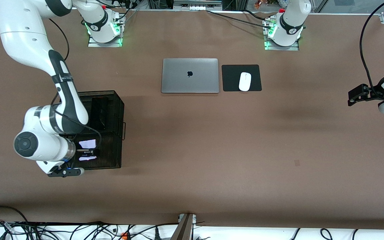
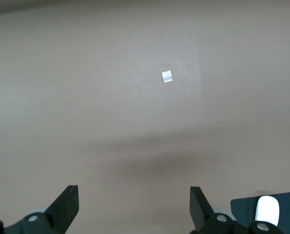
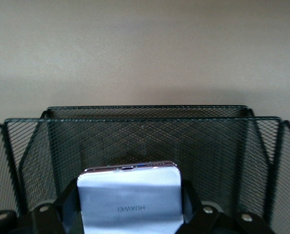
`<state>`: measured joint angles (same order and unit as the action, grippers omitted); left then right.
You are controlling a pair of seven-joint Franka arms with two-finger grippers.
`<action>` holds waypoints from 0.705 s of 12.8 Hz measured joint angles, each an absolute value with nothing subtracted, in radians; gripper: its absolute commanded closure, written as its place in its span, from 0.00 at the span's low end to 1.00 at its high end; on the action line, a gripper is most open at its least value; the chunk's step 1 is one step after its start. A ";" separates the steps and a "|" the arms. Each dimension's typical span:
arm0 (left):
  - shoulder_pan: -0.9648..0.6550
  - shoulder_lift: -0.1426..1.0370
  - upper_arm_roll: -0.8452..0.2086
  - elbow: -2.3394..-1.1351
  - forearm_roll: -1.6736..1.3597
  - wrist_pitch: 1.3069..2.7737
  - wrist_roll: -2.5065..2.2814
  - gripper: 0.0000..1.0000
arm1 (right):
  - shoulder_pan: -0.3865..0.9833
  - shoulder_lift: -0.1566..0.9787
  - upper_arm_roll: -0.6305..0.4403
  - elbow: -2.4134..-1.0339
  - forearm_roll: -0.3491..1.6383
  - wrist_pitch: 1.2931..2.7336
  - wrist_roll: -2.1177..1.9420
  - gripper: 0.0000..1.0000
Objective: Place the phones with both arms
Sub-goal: 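Carry the white phone into the basket and open the right gripper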
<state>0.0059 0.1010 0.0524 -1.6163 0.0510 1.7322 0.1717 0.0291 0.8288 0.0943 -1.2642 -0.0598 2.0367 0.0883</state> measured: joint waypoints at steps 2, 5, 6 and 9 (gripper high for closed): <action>0.007 0.101 0.052 -1.616 0.051 1.732 0.172 0.00 | 0.027 0.841 0.093 -1.265 -0.060 2.059 0.103 0.00; 0.007 0.101 0.052 -1.616 0.051 1.732 0.172 0.00 | 0.027 0.828 0.092 -1.237 -0.060 2.051 0.103 0.00; 0.007 0.101 0.052 -1.616 0.051 1.732 0.172 0.00 | 0.027 0.810 0.092 -1.225 -0.060 2.013 0.103 0.00; 0.007 0.101 0.052 -1.616 0.051 1.732 0.172 0.00 | 0.028 0.685 0.092 -1.201 -0.060 1.834 0.103 0.00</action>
